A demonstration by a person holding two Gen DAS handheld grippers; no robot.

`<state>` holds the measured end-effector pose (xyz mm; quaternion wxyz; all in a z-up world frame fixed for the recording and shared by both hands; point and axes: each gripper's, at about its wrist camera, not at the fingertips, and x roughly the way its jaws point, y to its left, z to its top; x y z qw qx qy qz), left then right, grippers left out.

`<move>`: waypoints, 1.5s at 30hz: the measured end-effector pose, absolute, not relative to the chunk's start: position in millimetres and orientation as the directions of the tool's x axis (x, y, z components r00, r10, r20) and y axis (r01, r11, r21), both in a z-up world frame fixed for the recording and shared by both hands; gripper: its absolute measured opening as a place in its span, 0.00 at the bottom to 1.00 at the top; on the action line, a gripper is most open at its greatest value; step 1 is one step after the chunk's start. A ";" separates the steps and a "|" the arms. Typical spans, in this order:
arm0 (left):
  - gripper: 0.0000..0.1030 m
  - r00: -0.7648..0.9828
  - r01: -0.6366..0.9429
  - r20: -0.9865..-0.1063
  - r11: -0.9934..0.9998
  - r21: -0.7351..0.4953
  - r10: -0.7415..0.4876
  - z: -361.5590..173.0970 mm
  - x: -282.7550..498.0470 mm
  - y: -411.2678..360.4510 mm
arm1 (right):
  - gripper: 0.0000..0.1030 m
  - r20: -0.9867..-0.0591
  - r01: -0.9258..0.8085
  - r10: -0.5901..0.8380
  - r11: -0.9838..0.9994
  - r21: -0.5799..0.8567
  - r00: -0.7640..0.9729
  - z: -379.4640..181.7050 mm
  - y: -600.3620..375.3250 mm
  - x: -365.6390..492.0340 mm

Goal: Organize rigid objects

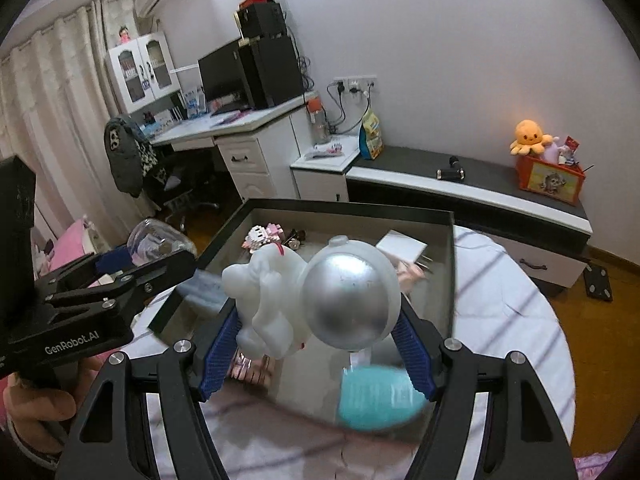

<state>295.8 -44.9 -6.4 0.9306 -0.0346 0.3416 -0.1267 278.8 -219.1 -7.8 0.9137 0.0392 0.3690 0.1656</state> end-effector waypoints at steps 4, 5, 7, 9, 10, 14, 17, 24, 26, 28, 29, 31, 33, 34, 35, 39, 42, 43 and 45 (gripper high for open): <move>0.75 0.689 0.212 -0.673 0.963 -0.169 -0.269 -23.2 330.7 -44.3 | 0.71 -0.705 -0.259 0.310 0.949 0.182 0.638 -25.8 -212.2 306.6; 0.76 0.678 0.213 -0.683 0.962 -0.172 -0.272 -27.4 337.3 -44.4 | 0.71 -0.715 -0.253 0.300 0.951 0.176 0.631 -31.0 -211.4 312.1; 0.76 0.656 0.212 -0.708 0.964 -0.159 -0.261 -36.4 348.1 -47.5 | 0.71 -0.735 -0.248 0.291 0.954 0.171 0.612 -40.0 -210.8 320.0; 0.78 0.645 0.204 -0.724 0.968 -0.146 -0.245 -43.9 355.0 -47.9 | 0.81 -0.753 -0.231 0.268 0.960 0.157 0.601 -49.6 -211.6 326.2; 0.80 0.646 0.202 -0.724 0.969 -0.144 -0.243 -45.7 353.3 -48.4 | 0.82 -0.754 -0.223 0.264 0.962 0.160 0.601 -51.8 -210.5 327.0; 0.99 0.682 0.198 -0.694 0.971 -0.132 -0.233 -39.3 342.0 -43.4 | 1.00 -0.753 -0.184 0.266 0.964 0.194 0.601 -53.2 -219.8 326.0; 1.00 0.709 0.193 -0.668 0.974 -0.120 -0.223 -29.6 329.5 -39.4 | 1.00 -0.721 -0.183 0.290 0.957 0.226 0.629 -44.4 -223.8 318.1; 1.00 0.775 0.166 -0.605 0.982 -0.088 -0.185 -3.2 278.8 -29.4 | 1.00 -0.658 -0.150 0.256 0.965 0.215 0.708 -15.1 -223.3 284.1; 1.00 0.788 0.158 -0.590 0.984 -0.084 -0.176 2.9 264.7 -25.4 | 1.00 -0.638 -0.146 0.245 0.968 0.204 0.730 -4.9 -222.4 270.2; 1.00 0.795 0.151 -0.582 0.985 -0.086 -0.173 8.4 251.0 -21.0 | 1.00 -0.623 -0.141 0.230 0.972 0.189 0.748 5.8 -219.9 256.1; 1.00 0.797 0.148 -0.579 0.985 -0.085 -0.170 10.3 245.3 -19.8 | 1.00 -0.614 -0.139 0.221 0.974 0.180 0.757 11.7 -218.7 248.1; 1.00 0.806 0.139 -0.570 0.987 -0.076 -0.157 15.6 229.5 -17.7 | 1.00 -0.594 -0.133 0.206 0.977 0.164 0.778 23.5 -215.9 231.2; 1.00 0.815 0.133 -0.561 0.989 -0.067 -0.148 21.0 214.6 -15.7 | 1.00 -0.572 -0.130 0.196 0.979 0.156 0.797 34.4 -214.0 216.5; 1.00 0.819 0.130 -0.556 0.990 -0.063 -0.143 22.7 208.2 -15.0 | 1.00 -0.562 -0.129 0.193 0.980 0.152 0.804 39.1 -213.1 209.8; 1.00 0.823 0.125 -0.550 0.990 -0.061 -0.137 24.8 201.1 -14.0 | 1.00 -0.551 -0.124 0.182 0.982 0.142 0.814 45.0 -211.0 201.9; 1.00 0.838 0.108 -0.532 0.993 -0.057 -0.122 33.9 172.4 -6.8 | 1.00 -0.517 -0.103 0.140 0.990 0.101 0.845 63.1 -205.2 171.6; 1.00 0.845 0.090 -0.525 0.995 -0.051 -0.103 37.7 154.7 -4.0 | 1.00 -0.497 -0.086 0.115 0.993 0.081 0.860 73.9 -200.7 149.0; 1.00 0.847 0.087 -0.523 0.995 -0.052 -0.101 38.2 149.2 -2.7 | 1.00 -0.488 -0.076 0.101 0.995 0.071 0.867 77.5 -199.2 139.3; 1.00 0.849 0.084 -0.519 0.995 -0.056 -0.101 40.6 137.5 -1.2 | 1.00 -0.479 -0.064 0.088 0.996 0.066 0.873 81.4 -198.2 127.5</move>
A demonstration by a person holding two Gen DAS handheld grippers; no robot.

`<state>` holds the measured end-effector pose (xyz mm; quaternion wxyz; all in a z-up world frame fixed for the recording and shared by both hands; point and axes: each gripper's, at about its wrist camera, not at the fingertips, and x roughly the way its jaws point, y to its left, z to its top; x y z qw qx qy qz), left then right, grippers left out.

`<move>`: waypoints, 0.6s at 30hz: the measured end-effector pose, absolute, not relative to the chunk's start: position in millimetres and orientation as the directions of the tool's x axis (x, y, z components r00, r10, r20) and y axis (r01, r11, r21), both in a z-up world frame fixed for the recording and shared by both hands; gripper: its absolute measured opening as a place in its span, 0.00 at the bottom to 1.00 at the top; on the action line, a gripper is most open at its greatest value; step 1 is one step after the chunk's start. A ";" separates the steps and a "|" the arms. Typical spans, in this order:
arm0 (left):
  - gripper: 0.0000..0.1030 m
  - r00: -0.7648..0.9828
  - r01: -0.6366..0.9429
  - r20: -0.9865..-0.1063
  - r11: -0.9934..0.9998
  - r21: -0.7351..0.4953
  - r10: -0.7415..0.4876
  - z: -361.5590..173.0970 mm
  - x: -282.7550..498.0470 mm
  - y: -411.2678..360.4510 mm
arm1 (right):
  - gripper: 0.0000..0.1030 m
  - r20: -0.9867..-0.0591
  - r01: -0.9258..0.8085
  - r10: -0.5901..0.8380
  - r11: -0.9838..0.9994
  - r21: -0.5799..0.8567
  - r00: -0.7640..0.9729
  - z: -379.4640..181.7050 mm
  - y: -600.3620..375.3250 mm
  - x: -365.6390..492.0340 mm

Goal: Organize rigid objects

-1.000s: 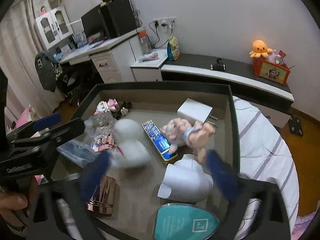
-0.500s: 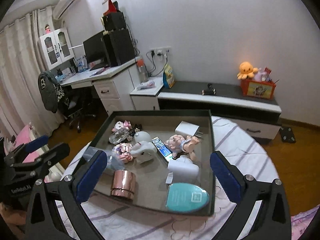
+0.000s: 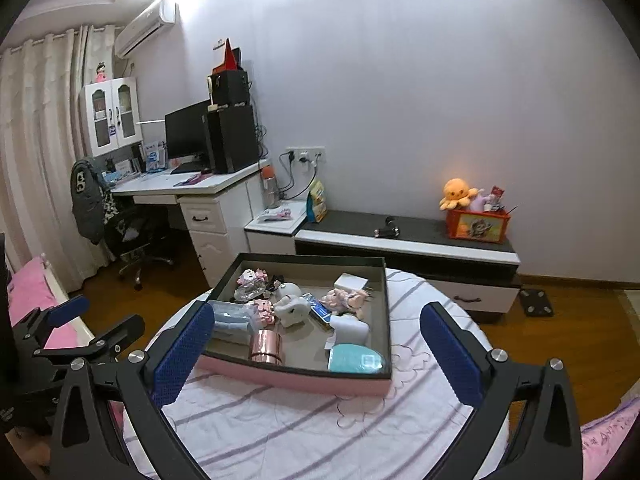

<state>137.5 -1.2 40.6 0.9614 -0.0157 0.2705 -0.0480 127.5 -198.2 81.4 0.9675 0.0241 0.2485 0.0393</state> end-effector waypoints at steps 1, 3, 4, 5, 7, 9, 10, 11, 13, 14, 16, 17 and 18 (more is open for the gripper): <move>1.00 0.850 0.082 -0.518 0.995 -0.059 -0.101 41.3 132.4 -0.4 | 1.00 -0.475 -0.060 0.084 0.996 0.066 0.876 82.8 -198.0 120.9; 1.00 0.852 0.078 -0.514 0.995 -0.065 -0.100 44.3 123.9 0.2 | 1.00 -0.466 -0.052 0.077 0.996 0.066 0.881 84.7 -196.9 108.8; 1.00 0.854 0.076 -0.510 0.995 -0.069 -0.101 45.7 117.6 1.1 | 1.00 -0.462 -0.046 0.070 0.997 0.065 0.884 85.4 -196.1 101.2; 1.00 0.856 0.076 -0.507 0.994 -0.073 -0.103 46.6 112.6 1.7 | 1.00 -0.460 -0.041 0.066 0.997 0.064 0.885 85.7 -196.3 96.7; 1.00 0.860 0.078 -0.500 0.994 -0.071 -0.103 48.7 101.0 0.7 | 1.00 -0.456 -0.032 0.058 0.997 0.064 0.888 85.9 -195.6 86.3; 1.00 0.866 0.073 -0.490 0.995 -0.061 -0.094 50.4 91.4 -1.0 | 1.00 -0.454 -0.033 0.061 0.997 0.069 0.889 85.9 -194.0 77.1; 1.00 0.869 0.071 -0.486 0.996 -0.058 -0.090 50.8 86.7 -1.8 | 1.00 -0.452 -0.036 0.063 0.997 0.069 0.890 85.4 -193.4 72.3; 1.00 0.870 0.071 -0.485 0.996 -0.057 -0.090 51.0 83.7 -2.4 | 1.00 -0.450 -0.033 0.058 0.997 0.064 0.891 84.6 -193.0 68.3; 1.00 0.870 0.074 -0.484 0.996 -0.057 -0.093 51.1 77.1 -4.2 | 1.00 -0.449 -0.028 0.050 0.998 0.055 0.892 84.1 -191.6 62.9; 1.00 0.871 0.074 -0.483 0.996 -0.053 -0.091 51.0 74.0 -5.2 | 1.00 -0.447 -0.031 0.053 0.998 0.057 0.893 84.2 -191.4 60.0; 1.00 0.873 0.072 -0.481 0.997 -0.041 -0.083 51.5 69.4 -7.5 | 1.00 -0.444 -0.030 0.053 0.998 0.059 0.895 85.0 -191.5 56.2; 1.00 0.874 0.070 -0.479 0.997 -0.037 -0.080 52.0 67.6 -8.0 | 1.00 -0.441 -0.029 0.052 0.998 0.059 0.896 85.7 -191.1 54.3; 1.00 0.876 0.069 -0.476 0.997 -0.034 -0.077 52.5 65.0 -8.2 | 1.00 -0.438 -0.028 0.052 0.998 0.060 0.897 86.5 -191.7 52.3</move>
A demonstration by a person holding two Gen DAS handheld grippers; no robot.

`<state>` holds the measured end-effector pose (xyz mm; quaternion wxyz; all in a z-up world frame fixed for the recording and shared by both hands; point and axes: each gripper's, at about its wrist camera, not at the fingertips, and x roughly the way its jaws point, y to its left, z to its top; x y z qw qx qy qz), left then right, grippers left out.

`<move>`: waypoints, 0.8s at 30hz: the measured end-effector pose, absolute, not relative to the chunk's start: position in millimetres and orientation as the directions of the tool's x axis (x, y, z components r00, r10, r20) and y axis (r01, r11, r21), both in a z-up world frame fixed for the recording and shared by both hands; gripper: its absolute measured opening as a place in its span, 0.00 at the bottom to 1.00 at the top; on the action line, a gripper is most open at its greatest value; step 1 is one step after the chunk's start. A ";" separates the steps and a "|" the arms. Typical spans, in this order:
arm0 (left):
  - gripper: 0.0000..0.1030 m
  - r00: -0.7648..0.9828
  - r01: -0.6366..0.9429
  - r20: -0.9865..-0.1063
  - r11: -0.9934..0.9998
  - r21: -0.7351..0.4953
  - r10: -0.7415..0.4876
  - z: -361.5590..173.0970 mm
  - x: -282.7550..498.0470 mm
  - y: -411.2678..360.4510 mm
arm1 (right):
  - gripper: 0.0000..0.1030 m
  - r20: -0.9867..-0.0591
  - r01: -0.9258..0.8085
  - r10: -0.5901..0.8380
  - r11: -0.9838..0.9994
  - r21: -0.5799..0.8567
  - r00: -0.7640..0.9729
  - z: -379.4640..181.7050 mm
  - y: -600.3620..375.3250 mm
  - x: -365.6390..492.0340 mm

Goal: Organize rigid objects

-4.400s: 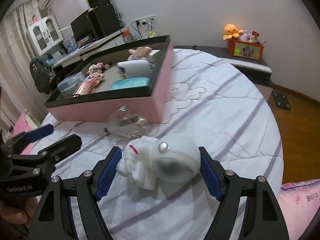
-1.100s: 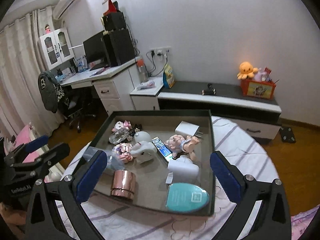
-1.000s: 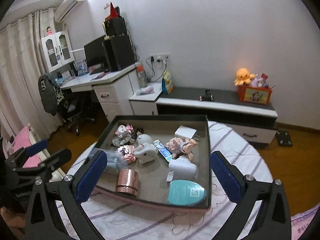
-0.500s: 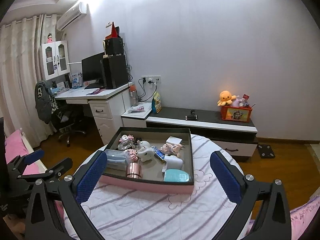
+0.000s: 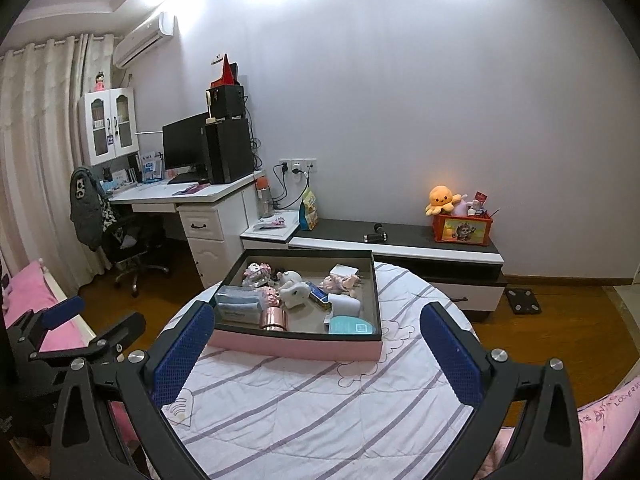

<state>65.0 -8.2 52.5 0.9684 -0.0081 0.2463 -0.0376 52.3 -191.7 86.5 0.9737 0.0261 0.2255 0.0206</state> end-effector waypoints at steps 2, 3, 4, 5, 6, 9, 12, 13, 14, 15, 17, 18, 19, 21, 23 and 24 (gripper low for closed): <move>1.00 0.879 0.068 -0.472 0.997 -0.032 -0.075 54.3 61.4 -8.9 | 1.00 -0.435 -0.025 0.050 0.998 0.063 0.899 87.8 -192.2 49.8; 1.00 0.880 0.067 -0.469 0.997 -0.032 -0.074 55.2 60.2 -9.4 | 1.00 -0.433 -0.024 0.050 0.998 0.065 0.900 88.3 -192.6 49.6; 1.00 0.882 0.066 -0.465 0.997 -0.031 -0.073 56.4 58.7 -9.5 | 1.00 -0.430 -0.023 0.049 0.998 0.066 0.901 89.0 -192.8 48.3; 1.00 0.884 0.064 -0.462 0.997 -0.032 -0.072 57.5 57.5 -9.4 | 1.00 -0.429 -0.022 0.048 0.998 0.065 0.902 89.6 -192.3 48.0; 1.00 0.885 0.064 -0.461 0.997 -0.033 -0.072 57.8 56.9 -10.0 | 1.00 -0.428 -0.022 0.047 0.998 0.064 0.902 90.1 -192.0 47.2; 1.00 0.886 0.065 -0.459 0.997 -0.033 -0.073 59.2 55.4 -10.6 | 1.00 -0.428 -0.023 0.048 0.998 0.064 0.903 90.3 -191.7 46.3; 1.00 0.885 0.062 -0.460 0.998 -0.031 -0.069 59.6 54.8 -10.3 | 1.00 -0.427 -0.023 0.048 0.998 0.064 0.903 91.3 -191.3 45.8; 1.00 0.885 0.062 -0.460 0.998 -0.032 -0.070 60.5 54.1 -10.2 | 1.00 -0.426 -0.023 0.048 0.998 0.063 0.903 91.6 -190.9 45.3; 1.00 0.885 0.062 -0.460 0.998 -0.033 -0.070 60.1 54.3 -10.2 | 1.00 -0.428 -0.024 0.049 0.998 0.063 0.903 91.0 -191.3 45.8; 1.00 0.885 0.061 -0.461 0.998 -0.034 -0.070 61.1 53.4 -10.3 | 1.00 -0.428 -0.023 0.048 0.998 0.063 0.902 90.9 -191.2 45.6; 1.00 0.885 0.059 -0.461 0.998 -0.033 -0.068 61.2 53.6 -10.1 | 1.00 -0.430 -0.024 0.048 0.998 0.062 0.902 91.7 -190.1 44.8; 1.00 0.885 0.057 -0.462 0.998 -0.035 -0.066 62.2 53.8 -10.2 | 1.00 -0.431 -0.024 0.048 0.998 0.061 0.901 92.0 -189.7 44.7; 1.00 0.884 0.053 -0.463 0.998 -0.038 -0.064 63.3 53.4 -10.4 | 1.00 -0.432 -0.024 0.048 0.998 0.061 0.901 92.3 -189.5 44.4; 1.00 0.882 0.053 -0.467 0.997 -0.047 -0.069 64.7 53.4 -10.5 | 1.00 -0.433 -0.025 0.049 0.998 0.061 0.900 92.7 -189.6 44.1; 1.00 0.877 0.054 -0.475 0.997 -0.057 -0.075 64.7 54.9 -10.3 | 1.00 -0.437 -0.024 0.048 0.998 0.061 0.898 93.2 -189.0 46.7; 1.00 0.877 0.053 -0.475 0.997 -0.060 -0.075 65.5 54.9 -10.3 | 1.00 -0.438 -0.024 0.049 0.998 0.062 0.898 92.9 -189.1 47.3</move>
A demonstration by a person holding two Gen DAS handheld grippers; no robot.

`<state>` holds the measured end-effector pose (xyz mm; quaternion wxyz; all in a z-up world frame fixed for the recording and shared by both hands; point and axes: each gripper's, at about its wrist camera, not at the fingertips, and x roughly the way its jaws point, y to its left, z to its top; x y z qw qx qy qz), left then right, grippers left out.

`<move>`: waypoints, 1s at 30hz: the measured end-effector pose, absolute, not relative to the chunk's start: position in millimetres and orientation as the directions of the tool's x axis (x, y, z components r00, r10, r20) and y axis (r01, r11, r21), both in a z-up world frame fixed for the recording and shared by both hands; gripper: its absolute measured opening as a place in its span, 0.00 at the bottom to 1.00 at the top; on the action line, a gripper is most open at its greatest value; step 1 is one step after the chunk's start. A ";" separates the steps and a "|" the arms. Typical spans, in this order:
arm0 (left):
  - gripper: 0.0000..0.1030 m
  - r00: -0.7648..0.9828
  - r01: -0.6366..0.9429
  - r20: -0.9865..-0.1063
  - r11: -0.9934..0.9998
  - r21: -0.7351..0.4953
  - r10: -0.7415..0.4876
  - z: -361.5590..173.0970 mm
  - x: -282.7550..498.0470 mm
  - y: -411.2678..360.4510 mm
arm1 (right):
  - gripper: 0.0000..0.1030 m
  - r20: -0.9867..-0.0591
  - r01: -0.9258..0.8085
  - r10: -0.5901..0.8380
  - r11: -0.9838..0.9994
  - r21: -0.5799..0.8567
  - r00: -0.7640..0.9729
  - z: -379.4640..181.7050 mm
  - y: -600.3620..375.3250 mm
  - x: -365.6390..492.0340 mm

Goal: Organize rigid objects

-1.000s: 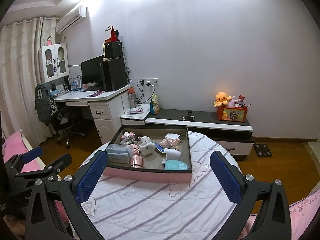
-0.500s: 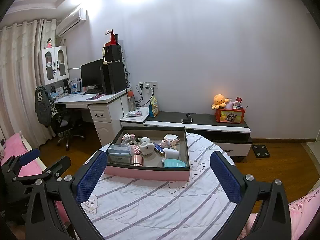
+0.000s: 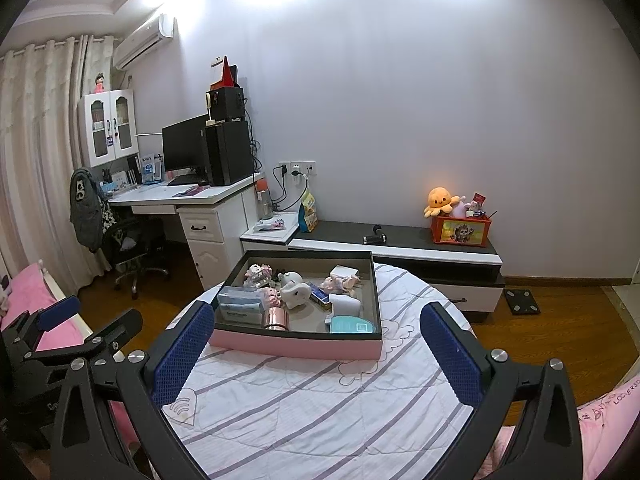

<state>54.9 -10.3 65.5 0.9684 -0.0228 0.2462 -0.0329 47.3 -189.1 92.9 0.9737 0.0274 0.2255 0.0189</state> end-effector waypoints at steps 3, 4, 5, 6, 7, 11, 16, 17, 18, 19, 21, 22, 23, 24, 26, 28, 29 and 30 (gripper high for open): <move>1.00 0.878 0.041 -0.474 0.997 -0.059 -0.065 64.9 56.3 -7.7 | 1.00 -0.442 -0.024 0.049 0.998 0.063 0.896 91.3 -190.9 50.3; 1.00 0.878 0.039 -0.474 0.997 -0.060 -0.063 64.7 56.8 -7.6 | 1.00 -0.444 -0.024 0.050 0.998 0.064 0.895 90.7 -191.2 50.8; 1.00 0.878 0.037 -0.474 0.997 -0.062 -0.062 65.1 57.1 -7.4 | 1.00 -0.445 -0.025 0.051 0.998 0.065 0.894 90.1 -191.2 51.2; 1.00 0.879 0.036 -0.473 0.997 -0.064 -0.062 64.8 57.8 -7.1 | 1.00 -0.446 -0.025 0.052 0.998 0.065 0.893 89.8 -190.8 51.7; 1.00 0.879 0.036 -0.474 0.997 -0.064 -0.062 64.5 58.3 -6.0 | 1.00 -0.447 -0.025 0.051 0.998 0.064 0.893 89.3 -190.8 52.2; 1.00 0.880 0.032 -0.472 0.998 -0.059 -0.056 64.4 57.8 -6.2 | 1.00 -0.449 -0.024 0.050 0.998 0.063 0.892 88.6 -190.3 52.6; 1.00 0.876 0.036 -0.479 0.997 -0.067 -0.064 61.7 61.8 -3.0 | 1.00 -0.455 -0.016 0.042 0.998 0.060 0.889 85.3 -189.7 55.4; 1.00 0.876 0.039 -0.477 0.997 -0.066 -0.065 61.8 62.0 -2.6 | 1.00 -0.456 -0.014 0.040 0.998 0.061 0.889 84.6 -189.9 56.3; 1.00 0.878 0.039 -0.475 0.997 -0.061 -0.064 62.0 61.9 -3.1 | 1.00 -0.457 -0.011 0.038 0.998 0.061 0.889 84.3 -190.1 56.8; 1.00 0.880 0.039 -0.472 0.998 -0.052 -0.059 61.8 62.7 -3.4 | 1.00 -0.459 -0.009 0.036 0.998 0.060 0.888 83.7 -190.3 57.5; 1.00 0.882 0.044 -0.468 0.998 -0.044 -0.059 61.7 63.9 -4.7 | 1.00 -0.460 -0.007 0.033 0.998 0.059 0.887 83.3 -190.3 58.3; 1.00 0.882 0.049 -0.466 0.998 -0.046 -0.065 61.8 64.3 -5.2 | 1.00 -0.460 -0.006 0.032 0.998 0.058 0.887 83.2 -189.9 58.4; 1.00 0.883 0.055 -0.464 0.997 -0.049 -0.072 62.2 64.8 -5.1 | 1.00 -0.460 -0.006 0.032 0.998 0.058 0.887 83.4 -189.5 58.5; 1.00 0.884 0.058 -0.462 0.997 -0.051 -0.075 62.4 65.2 -5.2 | 1.00 -0.460 -0.007 0.032 0.998 0.057 0.887 83.3 -189.5 58.6; 1.00 0.887 0.059 -0.456 0.997 -0.049 -0.075 63.2 64.1 -8.4 | 1.00 -0.460 -0.008 0.033 0.998 0.056 0.887 83.4 -189.7 58.5; 1.00 0.890 0.064 -0.450 0.997 -0.053 -0.081 64.1 63.8 -8.6 | 1.00 -0.461 -0.009 0.033 0.998 0.054 0.887 82.9 -189.4 59.0; 1.00 0.890 0.071 -0.447 0.996 -0.057 -0.089 64.5 63.6 -8.5 | 1.00 -0.461 -0.008 0.032 0.998 0.054 0.887 83.2 -189.0 59.1; 1.00 0.891 0.075 -0.444 0.995 -0.058 -0.094 65.3 62.7 -9.6 | 1.00 -0.461 -0.008 0.033 0.998 0.055 0.887 83.3 -188.9 59.0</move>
